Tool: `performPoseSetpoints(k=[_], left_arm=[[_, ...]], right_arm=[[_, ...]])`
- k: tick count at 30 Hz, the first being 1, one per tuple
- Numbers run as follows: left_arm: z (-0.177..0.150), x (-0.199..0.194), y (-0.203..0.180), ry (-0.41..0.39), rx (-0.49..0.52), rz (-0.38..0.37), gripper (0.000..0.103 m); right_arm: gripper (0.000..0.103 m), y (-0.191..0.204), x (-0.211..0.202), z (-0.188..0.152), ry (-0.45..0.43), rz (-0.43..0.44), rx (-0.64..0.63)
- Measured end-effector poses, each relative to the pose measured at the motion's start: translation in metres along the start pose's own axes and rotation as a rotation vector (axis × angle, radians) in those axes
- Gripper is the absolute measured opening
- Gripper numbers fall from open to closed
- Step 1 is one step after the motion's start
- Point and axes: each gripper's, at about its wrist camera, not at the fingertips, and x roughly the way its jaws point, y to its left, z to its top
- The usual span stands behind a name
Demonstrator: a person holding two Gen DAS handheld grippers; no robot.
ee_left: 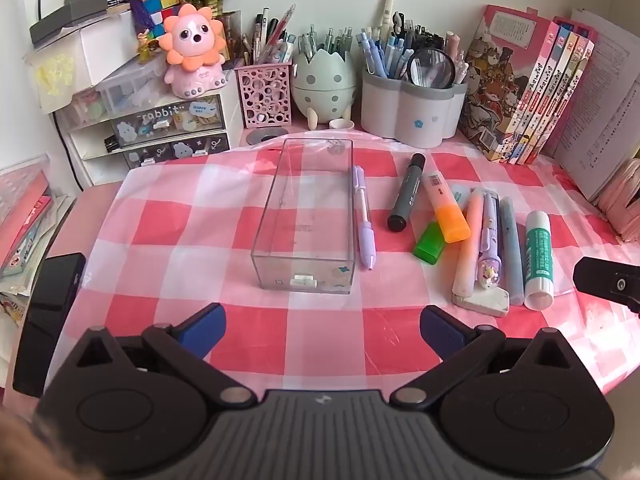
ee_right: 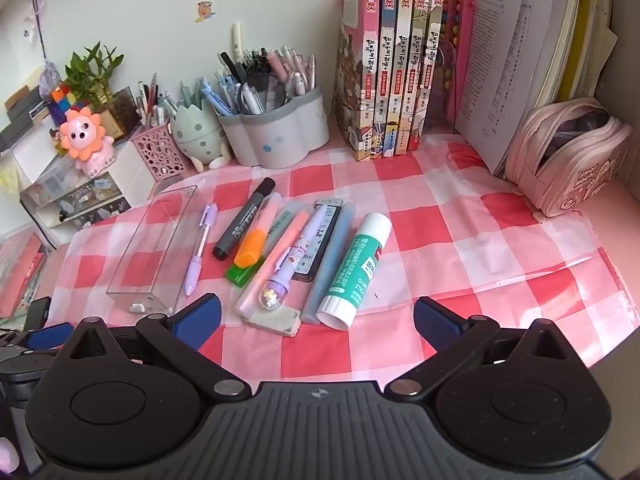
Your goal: Organize stationery
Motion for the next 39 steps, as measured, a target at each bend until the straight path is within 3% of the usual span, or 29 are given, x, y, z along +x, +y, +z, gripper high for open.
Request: performPoseSetpoints(k=[39], left_arm=[[0.0028, -0.0031, -0.001, 0.0, -0.009, -0.016, 0.081]], right_arm=[[0.098, 0.0061, 0.0024, -0.0006, 0.008, -0.002, -0.009]])
